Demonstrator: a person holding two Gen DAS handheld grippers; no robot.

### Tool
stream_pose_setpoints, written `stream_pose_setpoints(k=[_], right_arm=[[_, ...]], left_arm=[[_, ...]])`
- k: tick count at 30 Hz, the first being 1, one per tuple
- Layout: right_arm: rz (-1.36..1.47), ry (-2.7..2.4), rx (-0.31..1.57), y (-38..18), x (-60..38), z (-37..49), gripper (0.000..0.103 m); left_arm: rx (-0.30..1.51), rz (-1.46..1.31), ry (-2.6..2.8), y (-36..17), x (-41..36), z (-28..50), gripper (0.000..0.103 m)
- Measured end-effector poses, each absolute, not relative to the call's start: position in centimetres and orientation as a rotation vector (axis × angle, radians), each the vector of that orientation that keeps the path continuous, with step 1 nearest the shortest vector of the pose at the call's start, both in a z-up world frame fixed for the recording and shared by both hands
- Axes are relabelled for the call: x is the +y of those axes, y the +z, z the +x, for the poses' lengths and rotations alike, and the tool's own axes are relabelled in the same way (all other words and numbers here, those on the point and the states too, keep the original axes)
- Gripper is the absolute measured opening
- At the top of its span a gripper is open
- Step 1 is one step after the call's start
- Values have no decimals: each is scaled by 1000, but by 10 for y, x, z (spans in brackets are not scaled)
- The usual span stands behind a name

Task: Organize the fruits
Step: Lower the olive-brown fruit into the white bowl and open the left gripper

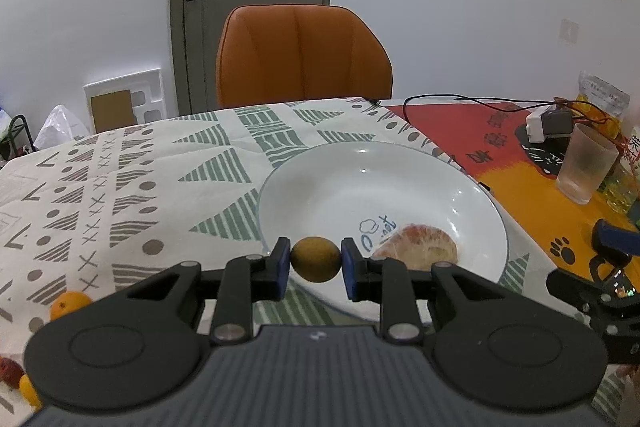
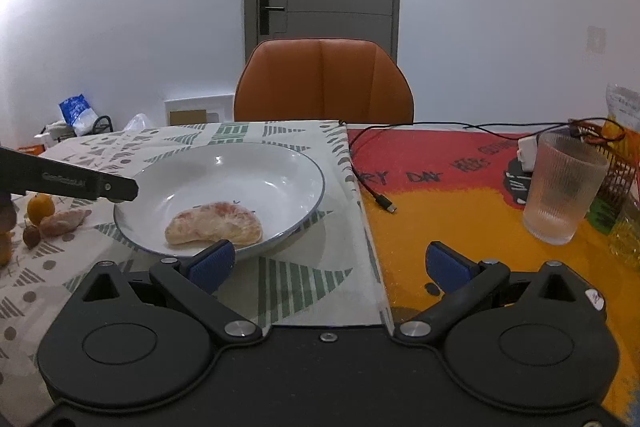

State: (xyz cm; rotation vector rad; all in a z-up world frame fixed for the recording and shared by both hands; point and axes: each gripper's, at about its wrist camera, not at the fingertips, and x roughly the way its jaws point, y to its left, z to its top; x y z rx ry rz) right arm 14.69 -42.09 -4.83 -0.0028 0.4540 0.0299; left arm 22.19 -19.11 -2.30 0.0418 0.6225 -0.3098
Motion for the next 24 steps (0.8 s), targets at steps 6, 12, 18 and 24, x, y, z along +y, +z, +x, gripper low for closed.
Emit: stream_pose_setpoints(k=[6, 12, 18, 24], right_arm=[[-13, 13, 456, -52, -424, 146, 103], [-5, 4, 451, -52, -425, 145, 103], [-31, 5, 444, -50, -423, 147, 103], [-11, 22, 432, -47, -421, 148, 103]], left_arm=[[629, 49, -307, -27, -196, 227, 26], [635, 59, -300, -33, -199, 236, 26], [629, 69, -294, -32, -201, 238, 27], [631, 65, -279, -28, -191, 234, 30]])
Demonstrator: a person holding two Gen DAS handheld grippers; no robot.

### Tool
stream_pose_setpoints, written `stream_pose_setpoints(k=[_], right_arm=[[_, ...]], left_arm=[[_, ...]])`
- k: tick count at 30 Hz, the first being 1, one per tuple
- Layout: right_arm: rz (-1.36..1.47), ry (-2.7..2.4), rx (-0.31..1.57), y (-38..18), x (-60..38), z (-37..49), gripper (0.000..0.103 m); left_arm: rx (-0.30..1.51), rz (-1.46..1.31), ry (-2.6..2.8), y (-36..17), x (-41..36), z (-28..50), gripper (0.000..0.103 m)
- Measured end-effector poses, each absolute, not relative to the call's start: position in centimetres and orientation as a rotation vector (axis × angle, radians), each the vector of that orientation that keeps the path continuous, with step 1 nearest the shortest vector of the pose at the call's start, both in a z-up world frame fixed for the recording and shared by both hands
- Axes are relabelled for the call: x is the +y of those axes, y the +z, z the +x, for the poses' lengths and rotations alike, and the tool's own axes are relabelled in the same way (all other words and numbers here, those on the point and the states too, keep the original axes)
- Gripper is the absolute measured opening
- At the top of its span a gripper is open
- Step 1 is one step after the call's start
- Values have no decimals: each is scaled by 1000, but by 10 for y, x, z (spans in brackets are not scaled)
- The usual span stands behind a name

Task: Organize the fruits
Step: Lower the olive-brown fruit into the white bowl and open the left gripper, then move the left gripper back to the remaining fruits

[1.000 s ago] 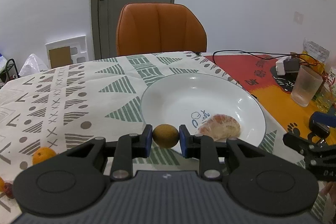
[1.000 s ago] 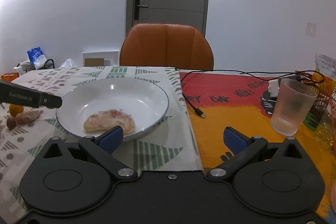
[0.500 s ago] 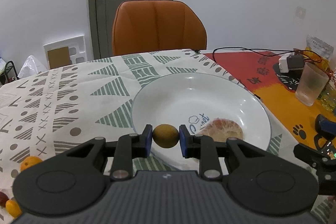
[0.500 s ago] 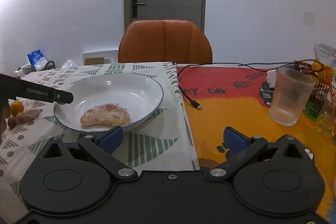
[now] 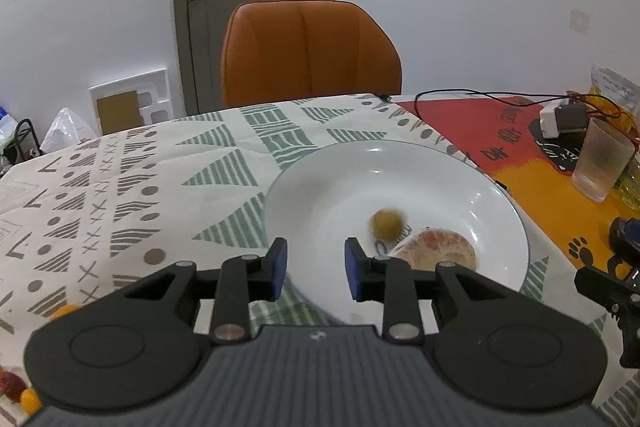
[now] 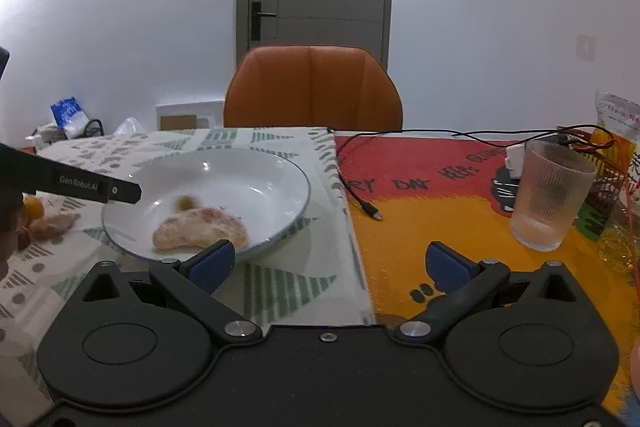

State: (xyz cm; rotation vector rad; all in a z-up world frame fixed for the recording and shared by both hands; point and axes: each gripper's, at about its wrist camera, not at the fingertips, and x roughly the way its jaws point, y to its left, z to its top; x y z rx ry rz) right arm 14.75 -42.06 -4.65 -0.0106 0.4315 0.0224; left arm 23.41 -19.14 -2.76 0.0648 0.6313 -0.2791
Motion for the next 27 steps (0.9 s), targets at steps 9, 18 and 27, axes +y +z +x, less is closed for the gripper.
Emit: stream_pose_setpoints(k=[9, 18, 27], right_arm=[[-21, 77, 424, -41, -399, 148, 103], [-26, 135, 415, -34, -373, 147, 103], [-32, 204, 416, -30, -343, 147, 103]], left_arm=[[609, 44, -217, -17, -160, 217, 59], [594, 6, -142, -9, -118, 196, 74], [588, -27, -71, -6, -77, 173, 77]])
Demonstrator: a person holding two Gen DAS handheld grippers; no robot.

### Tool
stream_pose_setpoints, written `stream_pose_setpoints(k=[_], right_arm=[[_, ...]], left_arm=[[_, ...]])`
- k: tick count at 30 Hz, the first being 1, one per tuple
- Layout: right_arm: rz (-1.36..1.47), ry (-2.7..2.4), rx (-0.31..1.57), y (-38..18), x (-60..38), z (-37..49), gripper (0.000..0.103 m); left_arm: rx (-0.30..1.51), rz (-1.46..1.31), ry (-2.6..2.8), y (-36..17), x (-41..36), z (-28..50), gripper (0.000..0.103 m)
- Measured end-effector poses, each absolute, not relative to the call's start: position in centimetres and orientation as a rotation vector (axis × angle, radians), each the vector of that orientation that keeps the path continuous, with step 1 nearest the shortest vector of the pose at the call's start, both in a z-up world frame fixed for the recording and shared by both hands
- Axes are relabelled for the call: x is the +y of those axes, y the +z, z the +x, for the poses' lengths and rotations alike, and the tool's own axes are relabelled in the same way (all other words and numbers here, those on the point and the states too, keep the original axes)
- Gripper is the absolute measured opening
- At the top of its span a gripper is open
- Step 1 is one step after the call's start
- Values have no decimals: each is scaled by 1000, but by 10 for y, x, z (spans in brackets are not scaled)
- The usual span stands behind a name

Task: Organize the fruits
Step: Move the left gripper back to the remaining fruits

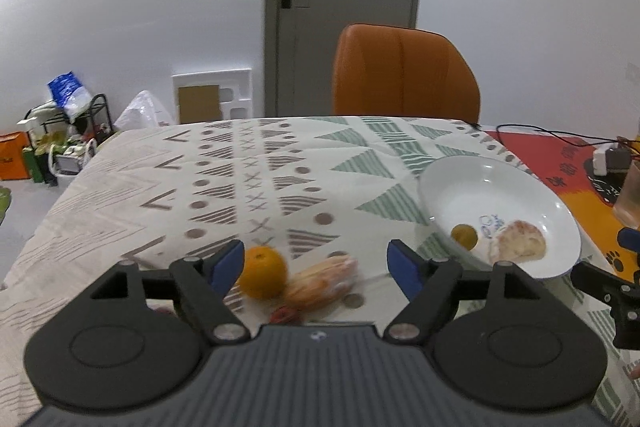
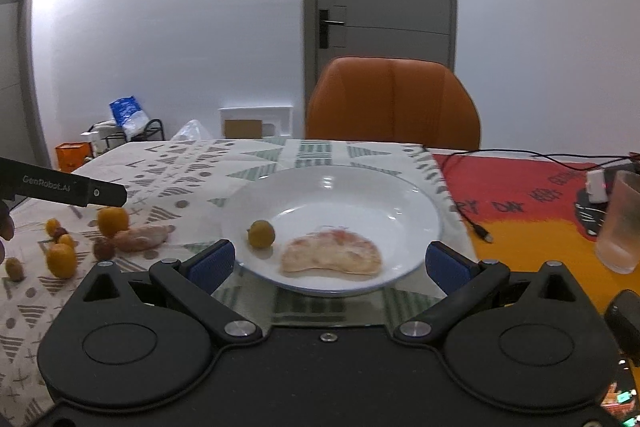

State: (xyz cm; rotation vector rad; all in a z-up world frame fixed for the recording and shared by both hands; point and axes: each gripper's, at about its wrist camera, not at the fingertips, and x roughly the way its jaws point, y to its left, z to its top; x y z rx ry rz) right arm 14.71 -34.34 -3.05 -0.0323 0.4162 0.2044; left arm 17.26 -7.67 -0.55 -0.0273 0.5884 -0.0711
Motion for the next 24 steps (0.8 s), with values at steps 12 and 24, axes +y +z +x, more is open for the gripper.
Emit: stream_pose_setpoints(k=[12, 24], right_arm=[[-27, 309, 425, -30, -305, 142, 103], [-2, 399, 475, -34, -267, 142, 103]], left_arm=[[586, -73, 19, -8, -29, 143, 77], [600, -126, 79, -18, 11, 114, 77]])
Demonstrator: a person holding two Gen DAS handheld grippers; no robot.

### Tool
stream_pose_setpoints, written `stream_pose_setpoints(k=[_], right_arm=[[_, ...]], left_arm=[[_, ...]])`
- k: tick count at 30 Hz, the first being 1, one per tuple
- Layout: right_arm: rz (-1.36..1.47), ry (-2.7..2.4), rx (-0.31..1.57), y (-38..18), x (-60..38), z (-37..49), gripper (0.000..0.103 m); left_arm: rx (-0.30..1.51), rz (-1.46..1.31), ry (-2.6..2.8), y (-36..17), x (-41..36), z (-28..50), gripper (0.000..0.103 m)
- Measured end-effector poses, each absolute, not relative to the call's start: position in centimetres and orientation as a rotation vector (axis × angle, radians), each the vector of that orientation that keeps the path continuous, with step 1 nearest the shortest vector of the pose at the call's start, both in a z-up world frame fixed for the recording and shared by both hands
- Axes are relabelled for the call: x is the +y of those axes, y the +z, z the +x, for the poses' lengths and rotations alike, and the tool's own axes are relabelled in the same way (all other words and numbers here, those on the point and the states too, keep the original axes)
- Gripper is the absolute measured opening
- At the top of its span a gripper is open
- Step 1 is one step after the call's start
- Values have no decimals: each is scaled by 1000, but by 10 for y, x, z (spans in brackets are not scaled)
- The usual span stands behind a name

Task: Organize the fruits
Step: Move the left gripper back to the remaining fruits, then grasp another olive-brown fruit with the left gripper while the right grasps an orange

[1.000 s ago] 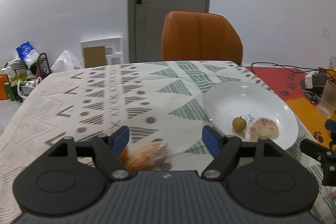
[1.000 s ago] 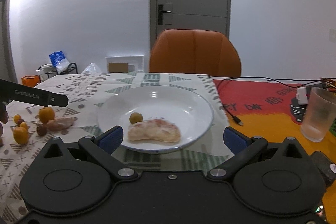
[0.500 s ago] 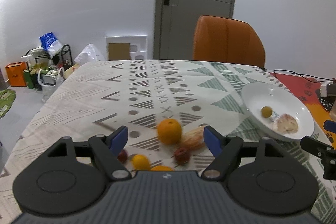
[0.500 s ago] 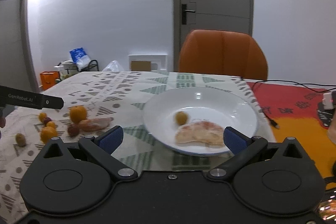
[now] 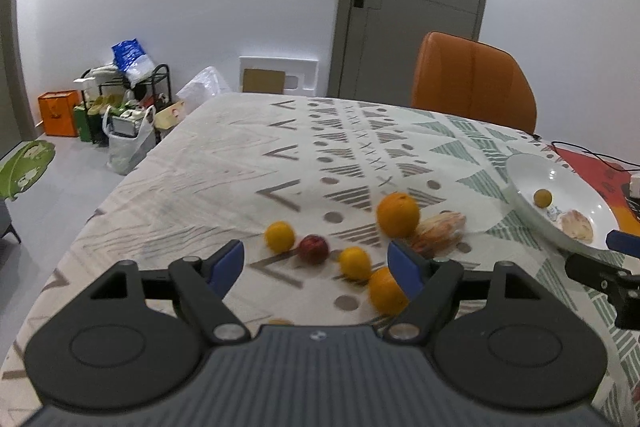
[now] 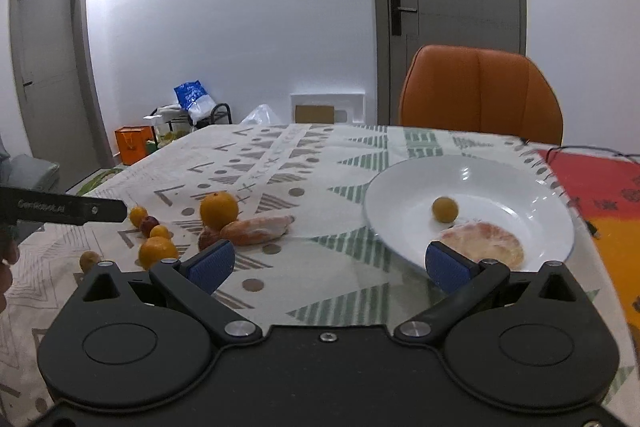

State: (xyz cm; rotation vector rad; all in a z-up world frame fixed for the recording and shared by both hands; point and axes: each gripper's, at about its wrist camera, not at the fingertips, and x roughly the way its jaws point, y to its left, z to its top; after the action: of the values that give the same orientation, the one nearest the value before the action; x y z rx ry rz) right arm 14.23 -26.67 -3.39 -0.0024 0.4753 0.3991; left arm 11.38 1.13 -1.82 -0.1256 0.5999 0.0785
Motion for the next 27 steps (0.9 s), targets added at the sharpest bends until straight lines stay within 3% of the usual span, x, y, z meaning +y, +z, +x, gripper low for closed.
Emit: stream_pose_setpoints(k=[21, 24, 27], right_arm=[[-23, 545, 516, -42, -209, 140, 102], [-22, 567, 526, -43, -200, 143, 101], [-26, 587, 541, -45, -192, 145, 93]], left_arm=[[627, -211, 85, -43, 42, 85, 73], [635, -230, 63, -46, 42, 85, 66], [636, -230, 50, -49, 42, 86, 59]])
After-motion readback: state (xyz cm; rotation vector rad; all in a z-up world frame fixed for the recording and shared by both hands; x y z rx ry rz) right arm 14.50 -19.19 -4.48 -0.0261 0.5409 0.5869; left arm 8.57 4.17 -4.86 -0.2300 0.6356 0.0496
